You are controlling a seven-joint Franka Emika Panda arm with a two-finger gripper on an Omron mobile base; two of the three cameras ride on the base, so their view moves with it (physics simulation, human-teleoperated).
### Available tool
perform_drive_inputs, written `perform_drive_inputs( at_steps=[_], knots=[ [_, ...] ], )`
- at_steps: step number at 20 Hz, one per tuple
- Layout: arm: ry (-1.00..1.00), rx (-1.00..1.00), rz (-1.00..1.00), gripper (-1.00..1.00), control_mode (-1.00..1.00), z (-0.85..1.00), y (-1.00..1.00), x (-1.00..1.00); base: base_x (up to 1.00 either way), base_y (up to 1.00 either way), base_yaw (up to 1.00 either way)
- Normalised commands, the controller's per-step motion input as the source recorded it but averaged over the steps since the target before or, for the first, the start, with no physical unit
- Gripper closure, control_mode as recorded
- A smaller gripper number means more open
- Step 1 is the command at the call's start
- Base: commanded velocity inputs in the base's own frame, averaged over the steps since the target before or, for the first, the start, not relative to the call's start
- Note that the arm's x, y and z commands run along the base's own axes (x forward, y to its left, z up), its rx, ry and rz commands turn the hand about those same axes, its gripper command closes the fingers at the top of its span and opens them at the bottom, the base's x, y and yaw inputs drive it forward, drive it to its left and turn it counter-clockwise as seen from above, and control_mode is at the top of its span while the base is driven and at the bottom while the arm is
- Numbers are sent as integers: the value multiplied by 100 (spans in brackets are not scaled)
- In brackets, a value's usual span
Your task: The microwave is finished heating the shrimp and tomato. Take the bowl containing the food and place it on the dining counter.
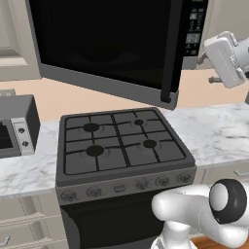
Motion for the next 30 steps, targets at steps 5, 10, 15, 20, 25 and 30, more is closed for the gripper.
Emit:
perform_drive_inputs(
  at_steps=[5,10,15,20,25,30],
  knots=[
    [16,21,-8,-100,-100,0,53,0,0,0,0],
    [6,14,-11,-100,-100,0,79,1,0,0,0],
    [6,15,-10,-100,-100,0,78,6,0,0,0],
    [7,14,-1,-100,-100,5,58,-43,0,0,0],
    [0,20,3,-100,-100,18,14,-98,0,0,0],
    [0,25,8,-100,-100,19,28,-100,0,0,0]
  ],
)
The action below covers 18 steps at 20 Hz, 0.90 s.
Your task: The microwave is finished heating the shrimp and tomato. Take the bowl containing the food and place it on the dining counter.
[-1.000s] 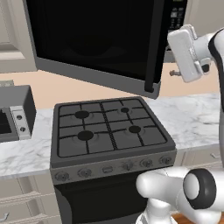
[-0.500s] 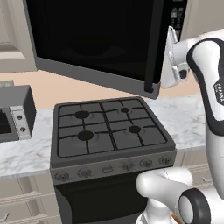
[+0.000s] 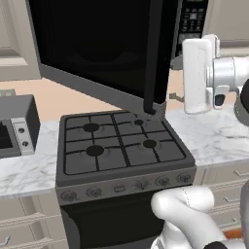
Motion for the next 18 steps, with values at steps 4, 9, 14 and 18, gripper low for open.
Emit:
perform_drive_inputs(
  at_steps=[4,9,14,18],
  knots=[
    [0,14,-2,-100,-100,0,97,-95,0,0,0],
    [3,0,-15,-100,-100,-20,100,-61,0,0,0],
    [7,-10,-17,-100,-100,-6,100,-30,0,0,0],
    [0,7,-3,-100,-100,1,-27,0,0,0,0]
  ],
)
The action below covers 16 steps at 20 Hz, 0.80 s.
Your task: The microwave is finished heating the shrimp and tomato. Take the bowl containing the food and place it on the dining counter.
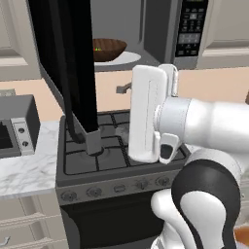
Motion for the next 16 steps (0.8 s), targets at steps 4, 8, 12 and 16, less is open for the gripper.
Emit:
perform_drive_inputs(
  at_steps=[4,8,12,16],
  knots=[
    [0,24,-13,-100,-100,51,-100,44,0,0,0],
    [0,-2,-14,-100,-100,32,-100,89,0,0,0],
    [0,-11,-15,-100,-100,19,-100,100,0,0,0],
    [-2,-30,-10,-100,-100,2,-100,99,0,0,0]
  ],
)
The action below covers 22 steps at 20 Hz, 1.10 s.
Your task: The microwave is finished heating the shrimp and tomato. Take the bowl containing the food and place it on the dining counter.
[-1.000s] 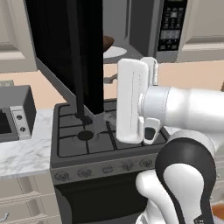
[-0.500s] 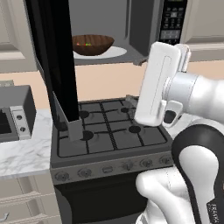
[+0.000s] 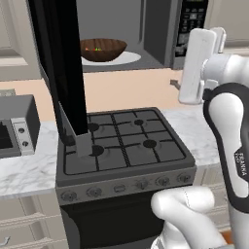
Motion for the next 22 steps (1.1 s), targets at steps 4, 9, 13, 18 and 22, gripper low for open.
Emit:
perform_drive_inputs(
  at_steps=[4,9,13,18,22],
  knots=[
    [-14,-45,0,-100,-100,-27,-32,84,0,0,0],
    [-14,-37,2,-100,-100,-12,44,80,0,0,0],
    [0,-5,0,-100,-100,-2,0,11,0,0,0],
    [15,-1,0,-100,-100,2,8,77,0,0,0],
    [42,-14,0,-100,-100,13,14,73,0,0,0]
  ],
)
